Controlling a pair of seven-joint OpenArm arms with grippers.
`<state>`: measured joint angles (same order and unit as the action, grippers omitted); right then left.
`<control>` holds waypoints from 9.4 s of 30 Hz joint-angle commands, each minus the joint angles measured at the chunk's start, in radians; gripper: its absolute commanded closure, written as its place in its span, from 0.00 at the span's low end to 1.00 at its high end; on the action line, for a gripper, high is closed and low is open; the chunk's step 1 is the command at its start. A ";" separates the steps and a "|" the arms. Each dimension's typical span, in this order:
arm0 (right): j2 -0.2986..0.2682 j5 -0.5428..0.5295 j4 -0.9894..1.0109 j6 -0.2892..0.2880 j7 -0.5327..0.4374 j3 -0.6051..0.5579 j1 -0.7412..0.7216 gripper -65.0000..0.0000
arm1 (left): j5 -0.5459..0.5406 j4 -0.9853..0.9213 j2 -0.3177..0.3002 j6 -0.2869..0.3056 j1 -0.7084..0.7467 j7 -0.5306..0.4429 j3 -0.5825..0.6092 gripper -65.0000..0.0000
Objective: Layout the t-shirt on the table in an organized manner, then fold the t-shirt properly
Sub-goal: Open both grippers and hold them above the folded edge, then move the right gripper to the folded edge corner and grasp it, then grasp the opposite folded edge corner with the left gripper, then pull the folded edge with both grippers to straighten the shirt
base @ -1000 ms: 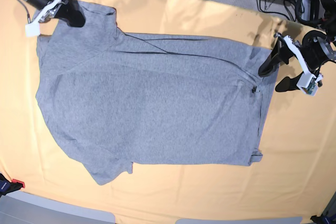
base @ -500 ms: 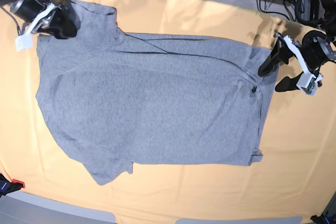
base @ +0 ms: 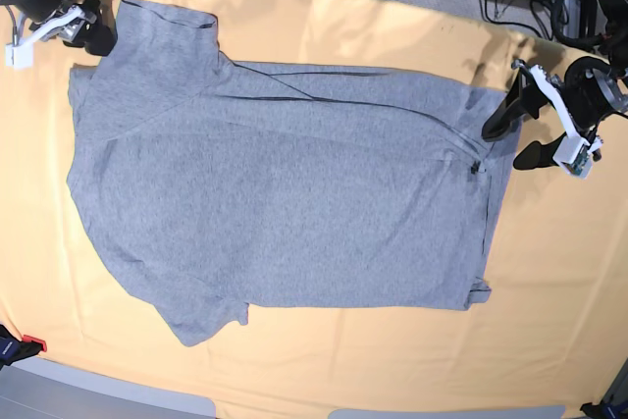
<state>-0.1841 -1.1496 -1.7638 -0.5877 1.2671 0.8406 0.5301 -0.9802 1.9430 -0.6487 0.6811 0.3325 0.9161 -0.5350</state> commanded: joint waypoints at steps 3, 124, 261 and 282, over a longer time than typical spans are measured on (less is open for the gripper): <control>-0.010 -0.093 0.064 -0.033 0.053 0.002 0.007 0.37 | -0.024 0.012 -0.018 -0.001 -0.006 -0.024 -0.008 0.37; -0.001 0.400 -0.263 0.186 -0.184 -0.144 -0.045 0.47 | 0.107 0.012 -0.016 -0.137 -0.014 -0.021 -0.029 0.37; -0.246 -0.240 -0.145 -0.110 0.129 -0.002 0.149 1.00 | -0.251 -0.112 -0.169 0.002 0.159 0.362 -0.064 1.00; -0.246 -0.207 -0.145 -0.110 0.129 -0.002 0.230 1.00 | -0.271 -0.112 -0.169 0.017 0.172 0.424 -0.064 1.00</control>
<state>-0.4103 -1.3537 -1.8935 -0.6930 1.4029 0.8284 0.7509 -1.2385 1.8191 -0.7948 0.6903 0.5068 1.3373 -0.5884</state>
